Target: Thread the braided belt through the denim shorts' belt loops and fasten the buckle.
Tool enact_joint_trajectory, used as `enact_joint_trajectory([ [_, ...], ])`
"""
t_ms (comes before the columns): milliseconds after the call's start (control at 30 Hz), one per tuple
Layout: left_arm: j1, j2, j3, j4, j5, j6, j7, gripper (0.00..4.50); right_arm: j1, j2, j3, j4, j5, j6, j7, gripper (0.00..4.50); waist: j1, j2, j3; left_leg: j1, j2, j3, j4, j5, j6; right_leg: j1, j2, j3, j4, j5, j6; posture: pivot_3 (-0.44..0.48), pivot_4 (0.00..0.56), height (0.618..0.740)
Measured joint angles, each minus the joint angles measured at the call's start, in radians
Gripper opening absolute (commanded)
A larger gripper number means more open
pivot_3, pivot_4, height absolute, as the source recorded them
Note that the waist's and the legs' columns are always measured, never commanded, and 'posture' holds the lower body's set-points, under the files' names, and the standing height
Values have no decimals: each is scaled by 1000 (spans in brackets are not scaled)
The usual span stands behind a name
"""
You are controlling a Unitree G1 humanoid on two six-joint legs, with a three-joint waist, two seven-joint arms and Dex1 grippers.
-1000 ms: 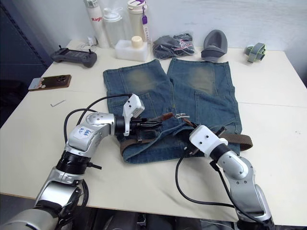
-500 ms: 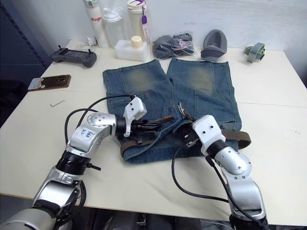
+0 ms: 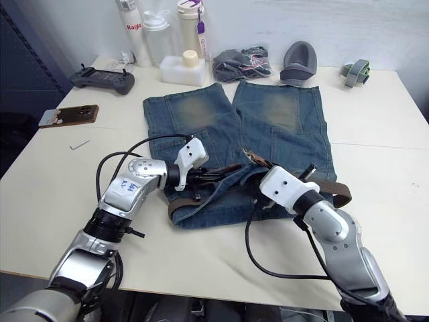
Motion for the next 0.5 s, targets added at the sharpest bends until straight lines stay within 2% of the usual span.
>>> enact_joint_trajectory([
  [267, 2, -57, -7, -2, 20, 9, 48, 0, 1, 12, -8, 2, 30, 42, 8, 25, 4, 0, 0, 0, -1, 0, 0, 0, 1, 1, 0, 0, 0, 0, 0, 0, 150, 656],
  [300, 2, -59, -6, -2, 23, 10, 54, 0, -4, 44, -25, 3, 53, 83, -2, 25, 4, 0, 0, 0, -1, 0, 0, 0, 1, 1, 0, 0, 0, 0, 0, 0, 150, 656],
  [400, -1, -82, -11, -2, 27, 9, 67, 0, -76, 254, -157, 3, 182, 333, -74, 25, 1, 2, -2, 0, 0, 0, 0, 0, 0, 0, 0, 0, 1, 0, 0, 0, 150, 656],
  [500, 0, -88, -17, -2, 28, 5, 79, 0, -98, 326, -260, -37, 288, 613, -83, 25, 2, 2, -2, 0, -1, -1, -1, 0, 0, 0, 0, 0, 1, 0, 0, 0, 150, 656],
])
